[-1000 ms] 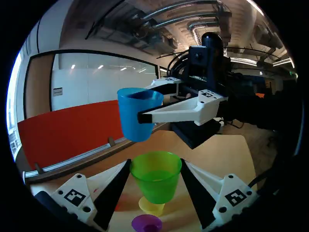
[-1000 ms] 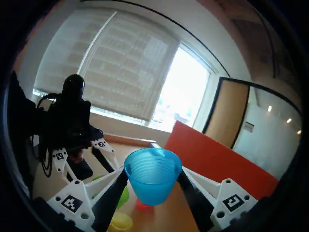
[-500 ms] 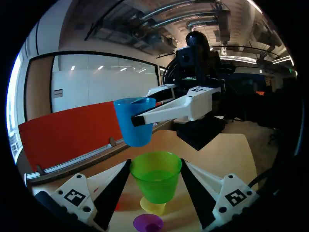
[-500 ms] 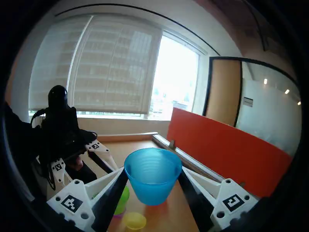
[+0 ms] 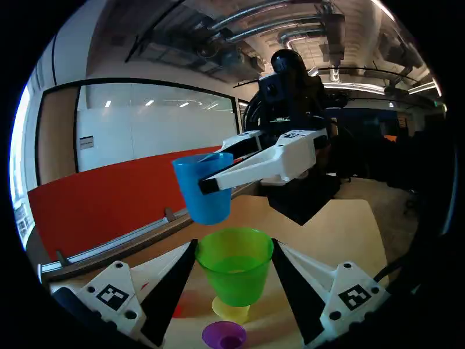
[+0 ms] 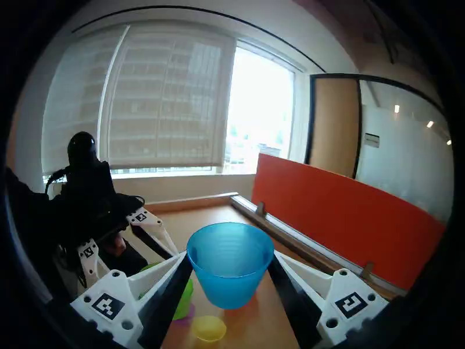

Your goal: Pour water

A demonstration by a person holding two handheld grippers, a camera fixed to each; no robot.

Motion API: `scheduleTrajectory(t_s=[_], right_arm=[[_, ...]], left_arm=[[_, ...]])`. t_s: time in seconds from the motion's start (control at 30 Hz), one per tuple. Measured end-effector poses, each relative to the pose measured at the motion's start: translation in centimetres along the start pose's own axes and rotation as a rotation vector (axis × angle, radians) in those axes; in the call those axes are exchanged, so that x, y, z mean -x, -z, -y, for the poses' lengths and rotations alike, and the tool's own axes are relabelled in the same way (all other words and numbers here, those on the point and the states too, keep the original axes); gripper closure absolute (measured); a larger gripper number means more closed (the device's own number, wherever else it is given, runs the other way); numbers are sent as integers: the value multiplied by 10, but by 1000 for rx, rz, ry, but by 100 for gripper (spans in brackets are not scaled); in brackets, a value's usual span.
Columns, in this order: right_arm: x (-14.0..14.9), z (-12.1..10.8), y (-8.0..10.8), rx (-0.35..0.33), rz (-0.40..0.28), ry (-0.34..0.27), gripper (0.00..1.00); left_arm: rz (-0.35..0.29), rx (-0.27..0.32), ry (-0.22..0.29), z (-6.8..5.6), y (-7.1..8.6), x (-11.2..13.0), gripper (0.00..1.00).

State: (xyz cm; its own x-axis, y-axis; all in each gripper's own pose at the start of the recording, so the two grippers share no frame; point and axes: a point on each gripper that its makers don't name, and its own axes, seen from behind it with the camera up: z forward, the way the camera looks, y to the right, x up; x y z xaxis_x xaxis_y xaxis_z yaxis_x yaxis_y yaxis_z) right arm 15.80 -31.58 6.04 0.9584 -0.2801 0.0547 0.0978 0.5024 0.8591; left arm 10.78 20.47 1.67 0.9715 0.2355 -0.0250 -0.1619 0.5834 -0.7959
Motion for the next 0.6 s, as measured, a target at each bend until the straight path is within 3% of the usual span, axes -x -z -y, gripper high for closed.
scheduleTrajectory(t_s=[0.6], right_arm=[[20, 6, 13, -1, 59, 14, 10]], left_arm=[[64, -9, 25, 6, 8, 11, 10]])
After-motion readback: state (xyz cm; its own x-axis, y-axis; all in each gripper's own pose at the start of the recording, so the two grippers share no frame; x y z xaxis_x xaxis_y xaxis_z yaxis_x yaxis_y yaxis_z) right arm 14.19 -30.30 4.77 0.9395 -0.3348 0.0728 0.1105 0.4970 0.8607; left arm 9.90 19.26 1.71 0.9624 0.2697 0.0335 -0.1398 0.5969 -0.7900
